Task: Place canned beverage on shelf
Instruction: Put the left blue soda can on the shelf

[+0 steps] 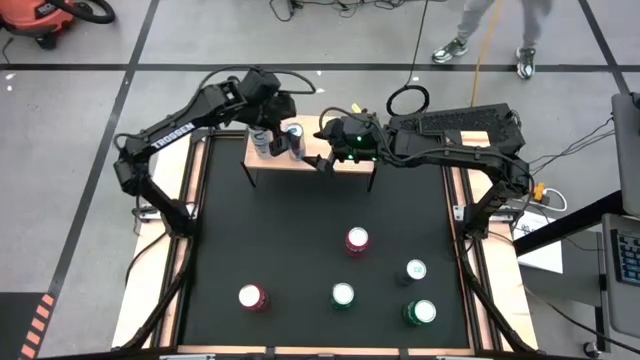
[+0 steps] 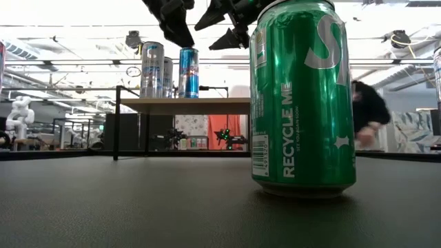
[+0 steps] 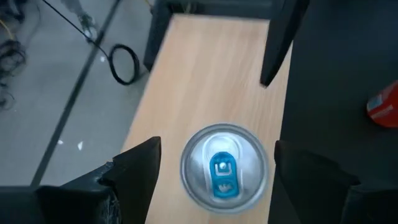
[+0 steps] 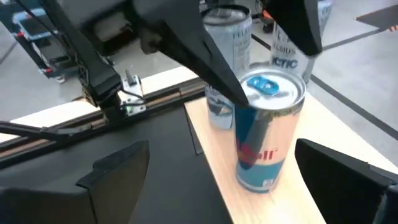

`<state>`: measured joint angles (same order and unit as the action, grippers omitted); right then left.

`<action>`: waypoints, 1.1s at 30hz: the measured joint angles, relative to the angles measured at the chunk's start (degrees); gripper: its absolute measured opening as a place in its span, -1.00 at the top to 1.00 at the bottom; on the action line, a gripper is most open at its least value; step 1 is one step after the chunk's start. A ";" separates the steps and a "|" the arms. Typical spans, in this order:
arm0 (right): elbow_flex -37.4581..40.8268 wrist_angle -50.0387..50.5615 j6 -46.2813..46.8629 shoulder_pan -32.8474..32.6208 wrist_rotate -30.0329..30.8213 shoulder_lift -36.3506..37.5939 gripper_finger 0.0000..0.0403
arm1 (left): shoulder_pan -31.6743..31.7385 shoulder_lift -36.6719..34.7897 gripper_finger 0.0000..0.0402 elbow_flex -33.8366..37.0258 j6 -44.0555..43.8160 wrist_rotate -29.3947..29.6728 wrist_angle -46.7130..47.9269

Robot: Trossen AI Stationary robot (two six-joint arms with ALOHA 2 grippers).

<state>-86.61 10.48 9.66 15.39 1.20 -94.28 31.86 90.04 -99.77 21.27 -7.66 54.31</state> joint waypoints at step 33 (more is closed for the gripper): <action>-12.28 -0.46 -10.12 8.27 -18.79 -7.80 -0.89 | -7.65 -23.22 -0.55 -0.07 -31.34 9.24 -0.57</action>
<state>-98.89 10.02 -0.46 23.66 -17.60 -102.08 24.21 66.83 -99.83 -10.07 1.58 53.74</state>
